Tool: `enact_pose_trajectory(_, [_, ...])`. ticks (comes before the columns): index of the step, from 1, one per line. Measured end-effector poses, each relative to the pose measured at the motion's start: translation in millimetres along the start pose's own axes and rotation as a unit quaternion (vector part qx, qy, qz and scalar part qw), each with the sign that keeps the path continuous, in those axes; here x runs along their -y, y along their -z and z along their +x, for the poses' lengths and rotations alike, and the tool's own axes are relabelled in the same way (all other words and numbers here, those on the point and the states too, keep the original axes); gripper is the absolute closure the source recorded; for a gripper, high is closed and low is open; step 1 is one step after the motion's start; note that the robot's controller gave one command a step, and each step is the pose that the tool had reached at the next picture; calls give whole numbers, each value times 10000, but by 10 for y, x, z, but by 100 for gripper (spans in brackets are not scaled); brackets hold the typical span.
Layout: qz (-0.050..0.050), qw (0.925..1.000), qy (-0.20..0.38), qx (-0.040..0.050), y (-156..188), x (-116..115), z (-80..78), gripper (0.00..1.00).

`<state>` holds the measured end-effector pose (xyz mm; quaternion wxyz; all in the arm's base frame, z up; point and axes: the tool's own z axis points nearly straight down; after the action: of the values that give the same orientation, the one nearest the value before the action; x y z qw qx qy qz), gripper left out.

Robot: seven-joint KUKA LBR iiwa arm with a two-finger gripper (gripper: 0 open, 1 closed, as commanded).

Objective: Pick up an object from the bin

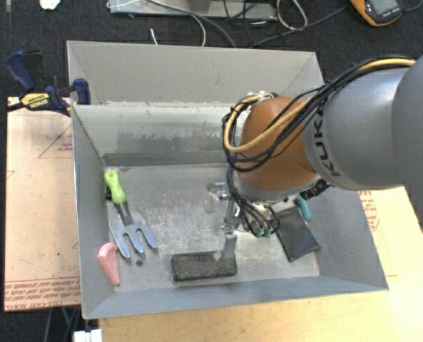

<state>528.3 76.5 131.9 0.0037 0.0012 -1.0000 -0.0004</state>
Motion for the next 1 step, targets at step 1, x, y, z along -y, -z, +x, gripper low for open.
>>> enact_pose_trajectory(1, [-4,10000,-12,37,45,3,-18,0])
